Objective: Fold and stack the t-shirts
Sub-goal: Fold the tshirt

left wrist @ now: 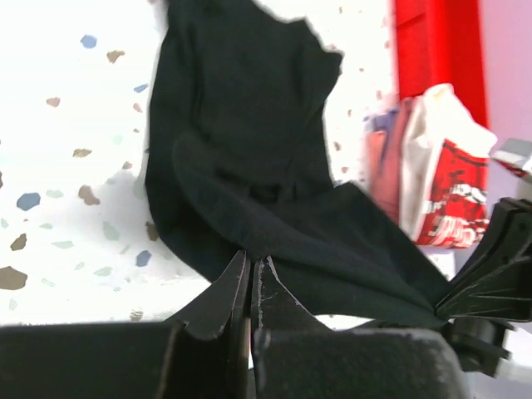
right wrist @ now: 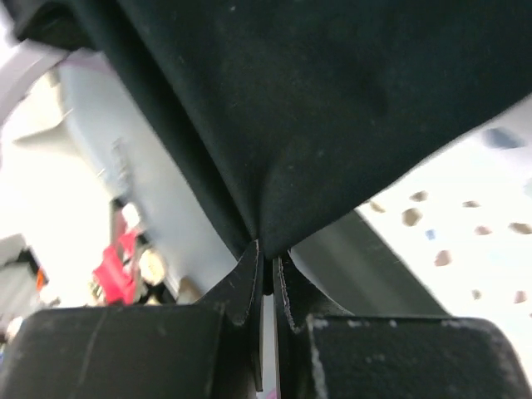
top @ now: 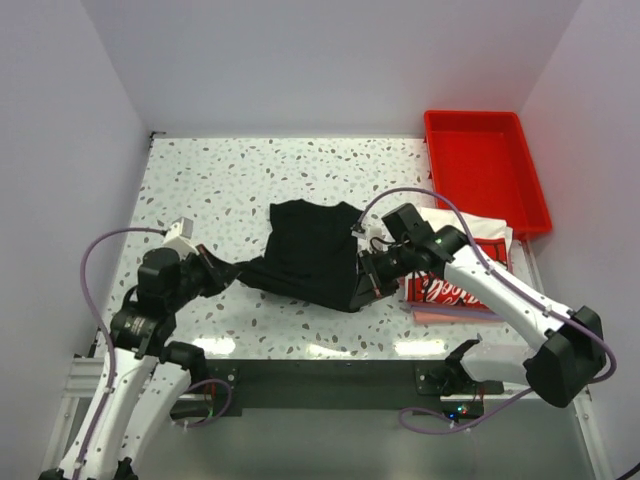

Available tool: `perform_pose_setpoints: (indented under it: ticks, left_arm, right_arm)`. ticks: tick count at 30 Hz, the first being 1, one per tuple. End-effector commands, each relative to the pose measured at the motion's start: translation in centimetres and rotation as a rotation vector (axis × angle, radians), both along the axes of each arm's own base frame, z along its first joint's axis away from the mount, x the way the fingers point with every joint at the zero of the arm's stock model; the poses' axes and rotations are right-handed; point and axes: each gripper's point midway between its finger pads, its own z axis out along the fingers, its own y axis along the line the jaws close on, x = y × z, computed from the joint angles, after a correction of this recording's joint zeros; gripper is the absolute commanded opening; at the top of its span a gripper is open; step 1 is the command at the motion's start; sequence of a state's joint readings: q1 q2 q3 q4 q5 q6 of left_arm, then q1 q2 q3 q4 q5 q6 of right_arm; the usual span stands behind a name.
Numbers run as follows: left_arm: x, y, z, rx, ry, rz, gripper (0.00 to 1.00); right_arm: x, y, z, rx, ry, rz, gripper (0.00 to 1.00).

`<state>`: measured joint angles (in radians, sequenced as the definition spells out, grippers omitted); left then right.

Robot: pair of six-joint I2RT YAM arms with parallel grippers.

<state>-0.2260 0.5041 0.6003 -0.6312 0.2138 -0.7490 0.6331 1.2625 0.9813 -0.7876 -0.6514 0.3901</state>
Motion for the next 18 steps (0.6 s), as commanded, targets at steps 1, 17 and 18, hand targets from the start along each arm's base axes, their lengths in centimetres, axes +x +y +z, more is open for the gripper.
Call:
perform_pose_setpoints:
  ticks: [1,17,18]
  left_arm:
    - [-0.5,1.5,4.4,0.031,-0.087,0.061,0.0]
    - [1.0,2.4,8.0,0.016,-0.176,0.141,0.0]
    - [1.6,2.2,8.1,0.005,-0.19,0.143,0.0]
  right_arm:
    - [-5.4,-1.6,3.2,0.043,0.186,0.104,0.0]
    - [-5.2,-0.5,5.3,0.147,0.15,0.08,0.0]
    - [-4.5,-0.4,5.3,0.144,0.126,0.067,0.0]
